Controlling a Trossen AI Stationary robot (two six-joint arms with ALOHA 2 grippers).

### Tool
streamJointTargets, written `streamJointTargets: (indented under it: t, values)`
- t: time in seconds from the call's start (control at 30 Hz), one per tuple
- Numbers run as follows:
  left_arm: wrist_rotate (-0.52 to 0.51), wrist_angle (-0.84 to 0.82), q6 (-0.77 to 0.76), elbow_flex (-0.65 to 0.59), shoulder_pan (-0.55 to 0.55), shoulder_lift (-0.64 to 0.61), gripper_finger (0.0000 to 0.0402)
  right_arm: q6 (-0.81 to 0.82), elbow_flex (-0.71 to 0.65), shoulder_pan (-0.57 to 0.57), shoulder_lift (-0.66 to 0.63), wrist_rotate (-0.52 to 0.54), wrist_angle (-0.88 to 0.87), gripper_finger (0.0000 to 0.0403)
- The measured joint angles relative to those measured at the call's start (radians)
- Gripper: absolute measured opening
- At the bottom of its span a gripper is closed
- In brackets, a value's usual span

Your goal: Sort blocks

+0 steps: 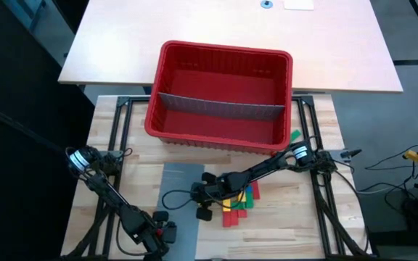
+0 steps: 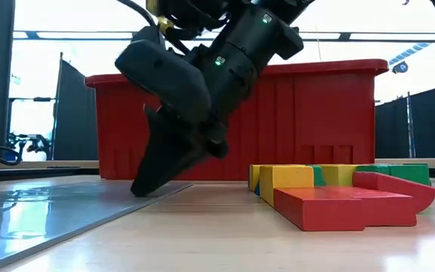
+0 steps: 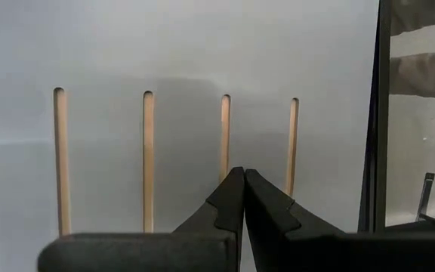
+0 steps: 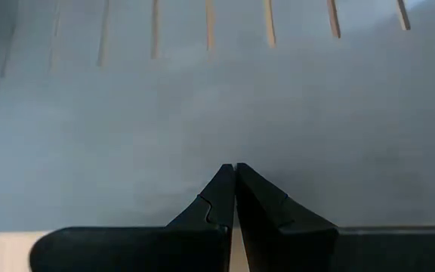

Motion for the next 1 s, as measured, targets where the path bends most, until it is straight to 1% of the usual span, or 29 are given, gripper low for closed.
streamJointTargets:
  t: [0.13, 0.27, 0.47, 0.7, 0.87, 1.0]
  values:
    - [-0.001, -0.001, -0.003, 0.000, 0.001, -0.002, 0.0000, 0.001, -0.012, 0.000, 0.000, -0.008, -0.011, 0.0000]
    - [-0.006, -0.023, -0.003, 0.000, 0.001, -0.006, 0.0000, 0.000, -0.013, 0.002, -0.002, -0.043, -0.042, 0.0000]
    - [-0.008, -0.115, -0.006, 0.002, 0.001, -0.010, 0.0000, 0.000, -0.014, 0.025, -0.003, -0.052, -0.099, 0.0000]
    - [-0.024, -0.204, -0.020, 0.002, 0.004, -0.016, 0.0000, 0.000, -0.015, 0.055, -0.002, -0.079, -0.118, 0.0000]
    - [-0.031, -0.231, -0.093, 0.000, 0.004, -0.026, 0.0000, 0.000, -0.016, 0.072, -0.002, -0.117, -0.118, 0.0000]
    - [-0.054, -0.249, -0.210, -0.006, 0.005, -0.059, 0.0000, -0.003, -0.017, 0.076, -0.006, -0.131, -0.117, 0.0000]
